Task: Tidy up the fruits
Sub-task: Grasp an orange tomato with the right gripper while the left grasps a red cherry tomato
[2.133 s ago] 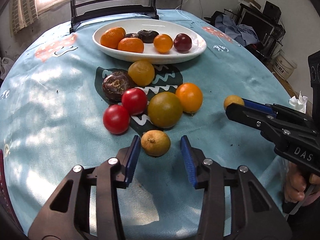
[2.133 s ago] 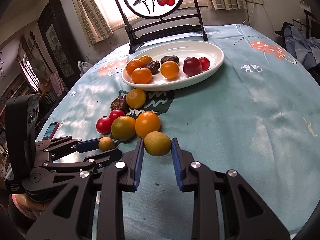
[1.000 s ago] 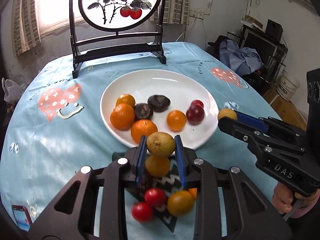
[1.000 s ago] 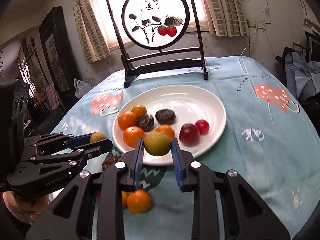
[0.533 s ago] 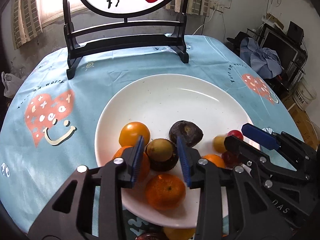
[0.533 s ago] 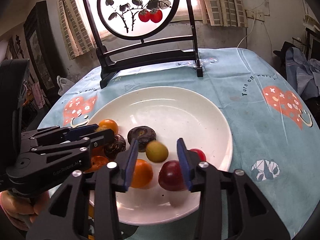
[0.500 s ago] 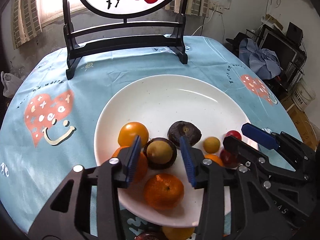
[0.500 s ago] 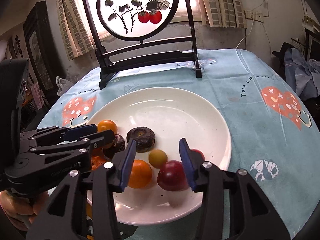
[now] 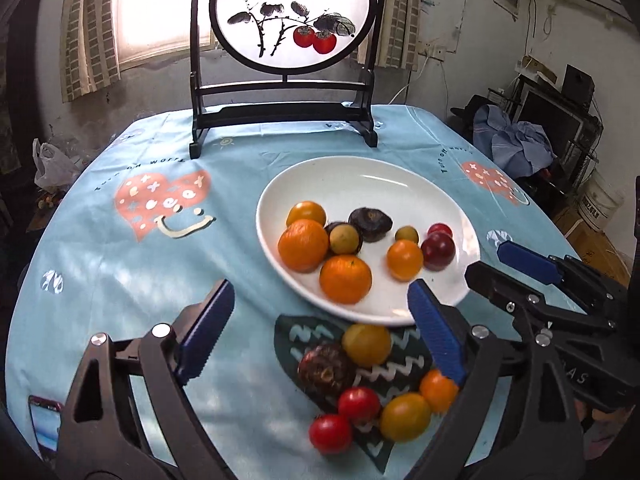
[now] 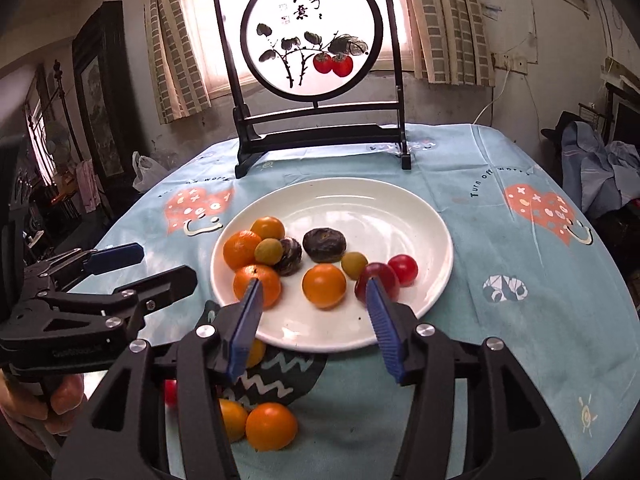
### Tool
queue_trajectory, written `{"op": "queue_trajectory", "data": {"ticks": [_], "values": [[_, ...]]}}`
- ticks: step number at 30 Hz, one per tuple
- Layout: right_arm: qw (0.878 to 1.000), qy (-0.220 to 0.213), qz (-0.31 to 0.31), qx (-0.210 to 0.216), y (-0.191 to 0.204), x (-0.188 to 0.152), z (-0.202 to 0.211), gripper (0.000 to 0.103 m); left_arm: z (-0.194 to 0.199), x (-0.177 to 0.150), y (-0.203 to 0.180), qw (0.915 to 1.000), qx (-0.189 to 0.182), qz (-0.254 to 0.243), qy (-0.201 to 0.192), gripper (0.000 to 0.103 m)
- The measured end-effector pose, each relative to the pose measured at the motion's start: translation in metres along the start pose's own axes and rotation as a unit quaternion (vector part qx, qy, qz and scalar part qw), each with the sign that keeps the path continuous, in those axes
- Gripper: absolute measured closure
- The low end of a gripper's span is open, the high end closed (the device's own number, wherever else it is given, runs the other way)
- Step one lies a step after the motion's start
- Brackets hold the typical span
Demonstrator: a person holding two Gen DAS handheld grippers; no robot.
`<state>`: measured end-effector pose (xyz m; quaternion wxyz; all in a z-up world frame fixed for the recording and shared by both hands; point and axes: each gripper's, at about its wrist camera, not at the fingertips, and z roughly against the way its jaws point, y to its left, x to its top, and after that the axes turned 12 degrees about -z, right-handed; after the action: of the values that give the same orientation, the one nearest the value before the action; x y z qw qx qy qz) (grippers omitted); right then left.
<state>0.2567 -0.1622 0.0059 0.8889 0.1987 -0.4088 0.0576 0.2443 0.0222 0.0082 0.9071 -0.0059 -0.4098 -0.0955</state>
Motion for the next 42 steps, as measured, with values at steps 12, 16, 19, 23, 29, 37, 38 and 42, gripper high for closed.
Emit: {"op": "queue_trajectory", "data": {"ticks": [12, 16, 19, 23, 29, 37, 38, 42], "values": [[0.996, 0.071, -0.039, 0.035, -0.013, -0.054, 0.002, 0.049, 0.011, -0.08, 0.029, 0.9986, 0.003, 0.05, 0.016, 0.007], [0.996, 0.083, -0.022, 0.035, -0.007, -0.059, -0.002, 0.049, 0.011, -0.082, 0.033, 0.9979, 0.005, 0.063, 0.017, 0.007], [0.995, 0.093, -0.02, 0.035, -0.006, -0.061, -0.005, 0.049, 0.01, -0.083, 0.036, 0.9974, 0.01, 0.068, 0.022, 0.007], [0.992, 0.113, -0.035, 0.041, -0.011, -0.061, -0.011, 0.057, 0.01, -0.084, 0.041, 0.9961, 0.008, 0.084, 0.025, 0.007], [0.985, 0.146, -0.06, 0.066, -0.016, -0.064, -0.02, 0.061, 0.012, -0.084, 0.043, 0.9956, 0.008, 0.09, 0.023, 0.007], [0.98, 0.153, -0.089, 0.089, -0.02, -0.065, -0.021, 0.068, 0.009, -0.084, 0.038, 0.9962, 0.006, 0.082, 0.03, 0.007], [0.981, 0.145, -0.096, 0.087, -0.023, -0.064, -0.018, 0.068, 0.008, -0.084, 0.037, 0.9962, 0.001, 0.081, 0.031, 0.007], [0.981, 0.11, -0.131, 0.089, -0.036, -0.057, -0.008, 0.068, 0.005, -0.084, 0.022, 0.9975, -0.042, 0.044, 0.037, 0.008]]}}
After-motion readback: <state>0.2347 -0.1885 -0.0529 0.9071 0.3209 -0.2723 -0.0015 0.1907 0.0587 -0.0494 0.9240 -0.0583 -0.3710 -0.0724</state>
